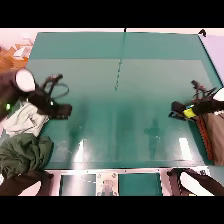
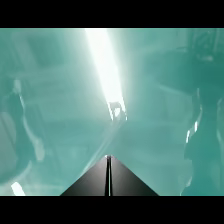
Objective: Fold the shirts.
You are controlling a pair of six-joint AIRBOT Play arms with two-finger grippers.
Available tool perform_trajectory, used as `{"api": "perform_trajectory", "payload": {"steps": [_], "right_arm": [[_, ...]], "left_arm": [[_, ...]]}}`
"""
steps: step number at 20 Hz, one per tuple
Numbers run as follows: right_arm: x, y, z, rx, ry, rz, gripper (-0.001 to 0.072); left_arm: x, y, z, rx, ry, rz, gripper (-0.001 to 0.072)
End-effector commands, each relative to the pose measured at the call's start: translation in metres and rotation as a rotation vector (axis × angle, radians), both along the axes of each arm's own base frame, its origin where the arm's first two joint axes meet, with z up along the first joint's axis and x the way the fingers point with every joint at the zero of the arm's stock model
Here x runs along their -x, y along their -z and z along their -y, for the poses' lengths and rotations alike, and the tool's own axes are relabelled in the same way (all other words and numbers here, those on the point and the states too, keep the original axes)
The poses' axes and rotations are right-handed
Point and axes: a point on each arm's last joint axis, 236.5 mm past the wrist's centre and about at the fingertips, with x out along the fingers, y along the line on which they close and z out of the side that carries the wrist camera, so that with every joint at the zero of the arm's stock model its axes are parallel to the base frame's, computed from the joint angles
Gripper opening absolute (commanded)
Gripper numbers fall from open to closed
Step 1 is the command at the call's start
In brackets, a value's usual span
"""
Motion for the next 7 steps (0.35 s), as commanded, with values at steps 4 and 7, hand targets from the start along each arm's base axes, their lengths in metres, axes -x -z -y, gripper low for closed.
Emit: {"api": "perform_trajectory", "payload": {"steps": [4, 7], "right_arm": [[0.0173, 0.0103, -0.0406, -0.020, -0.121, 0.007, 0.0021], [0.0172, 0.0103, -0.0405, -0.020, -0.121, 0.007, 0.0021]], "left_arm": [[0.0324, 0.0258, -0.0024, -0.003, -0.027, -0.030, 0.0020], [0.0288, 0.0257, -0.0016, 0.001, -0.031, -0.015, 0.0020]]}}
